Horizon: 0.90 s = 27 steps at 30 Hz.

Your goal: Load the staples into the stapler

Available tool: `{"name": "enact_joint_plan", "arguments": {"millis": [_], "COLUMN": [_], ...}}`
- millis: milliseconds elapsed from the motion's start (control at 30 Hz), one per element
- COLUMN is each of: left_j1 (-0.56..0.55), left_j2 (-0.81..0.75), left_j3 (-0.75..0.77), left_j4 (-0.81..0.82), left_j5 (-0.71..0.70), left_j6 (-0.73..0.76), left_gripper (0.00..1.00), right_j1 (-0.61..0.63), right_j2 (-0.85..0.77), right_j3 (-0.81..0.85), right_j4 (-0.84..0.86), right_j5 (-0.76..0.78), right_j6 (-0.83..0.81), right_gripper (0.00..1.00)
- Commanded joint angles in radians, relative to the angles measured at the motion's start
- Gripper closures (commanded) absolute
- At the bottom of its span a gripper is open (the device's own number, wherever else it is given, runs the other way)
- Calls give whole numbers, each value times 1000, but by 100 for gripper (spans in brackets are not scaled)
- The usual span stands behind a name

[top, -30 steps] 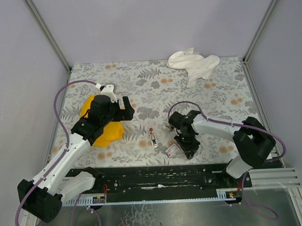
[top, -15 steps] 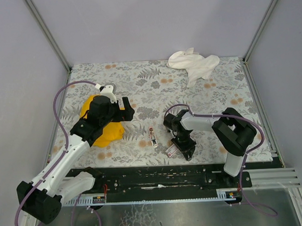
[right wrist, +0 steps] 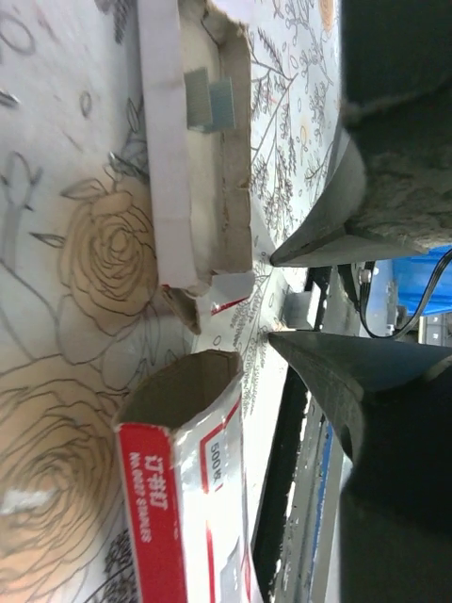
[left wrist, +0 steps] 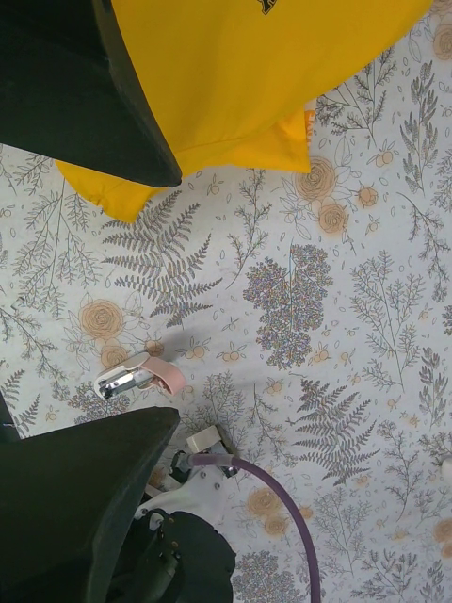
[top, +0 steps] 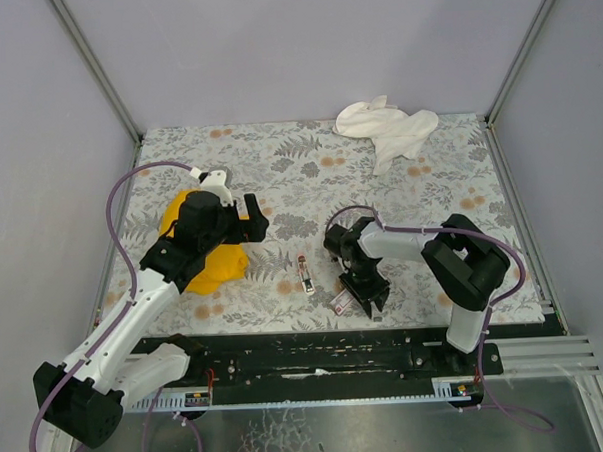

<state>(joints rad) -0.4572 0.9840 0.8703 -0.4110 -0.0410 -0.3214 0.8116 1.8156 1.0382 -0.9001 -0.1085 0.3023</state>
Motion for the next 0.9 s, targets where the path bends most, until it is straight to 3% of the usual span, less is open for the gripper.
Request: {"name": "enact_joint_plan", "arguments": {"millis": [0, 333, 533, 733, 867], "left_j1": [6, 6, -28, -326, -555], "left_j2": [-4, -6, -45, -43, -5], "left_j3": [-7, -8, -40, -75, -136], "left_j4": [38, 40, 115, 211, 366], "left_j5": [16, 21, 201, 188, 121], "left_j6": [-8, -5, 43, 59, 93], "left_gripper": [0, 0, 7, 12, 14], "right_j1": [8, 4, -30, -184, -294], "right_j2": [-15, -108, -268, -462, -568], "right_j3": [49, 51, 21, -62, -109], "right_j4": [20, -3, 15, 91, 149], "right_j5": [43, 53, 23, -62, -104], "right_j6": [2, 26, 64, 66, 51], "right_gripper": [58, 53, 47, 40, 35]}}
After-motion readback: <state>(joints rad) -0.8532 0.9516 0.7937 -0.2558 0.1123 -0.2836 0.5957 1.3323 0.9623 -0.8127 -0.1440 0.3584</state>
